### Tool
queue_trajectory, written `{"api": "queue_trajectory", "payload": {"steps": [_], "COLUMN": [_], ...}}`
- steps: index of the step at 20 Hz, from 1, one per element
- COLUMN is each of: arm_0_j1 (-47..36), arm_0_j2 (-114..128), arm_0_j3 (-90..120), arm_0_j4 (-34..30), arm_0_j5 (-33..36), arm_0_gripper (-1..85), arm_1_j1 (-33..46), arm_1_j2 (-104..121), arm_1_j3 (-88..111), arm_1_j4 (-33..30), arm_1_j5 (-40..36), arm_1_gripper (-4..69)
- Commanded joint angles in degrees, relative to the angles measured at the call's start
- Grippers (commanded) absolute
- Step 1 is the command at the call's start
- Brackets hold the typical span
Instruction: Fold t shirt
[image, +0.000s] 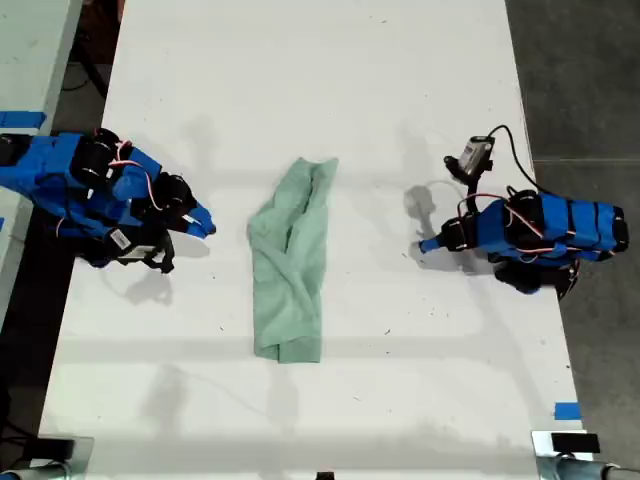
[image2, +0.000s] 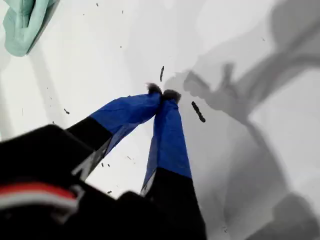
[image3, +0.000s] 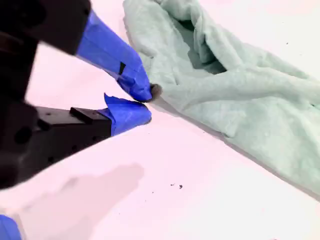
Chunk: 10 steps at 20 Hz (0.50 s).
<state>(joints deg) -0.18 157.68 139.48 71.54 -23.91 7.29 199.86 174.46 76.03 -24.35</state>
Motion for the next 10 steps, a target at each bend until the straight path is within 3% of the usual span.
{"api": "queue_trajectory", "payload": {"steps": [1,5,6,7,10], "arm_0_j1": [-3.34,-3.87,-3.08,-4.13,-12.13], "arm_0_j2": [15.38,47.99,44.12,42.36,47.46], "arm_0_j3": [20.13,48.16,49.04,49.04,49.04], "arm_0_j4": [-11.60,-16.26,-18.37,-17.05,-13.62], "arm_0_j5": [0.97,0.26,-2.02,-3.43,2.02], "arm_0_gripper": [2.0,3.8,4.7,5.4,9.0], "arm_1_j1": [0.00,0.26,0.18,0.09,0.00], "arm_1_j2": [0.70,0.70,0.70,0.70,0.70], "arm_1_j3": [3.69,3.69,3.69,3.69,3.69], "arm_1_j4": [0.26,0.26,0.26,0.26,0.26], "arm_1_j5": [-0.70,-0.79,-0.70,-0.62,-0.70], "arm_1_gripper": [0.8,0.9,0.9,0.9,0.8]}}
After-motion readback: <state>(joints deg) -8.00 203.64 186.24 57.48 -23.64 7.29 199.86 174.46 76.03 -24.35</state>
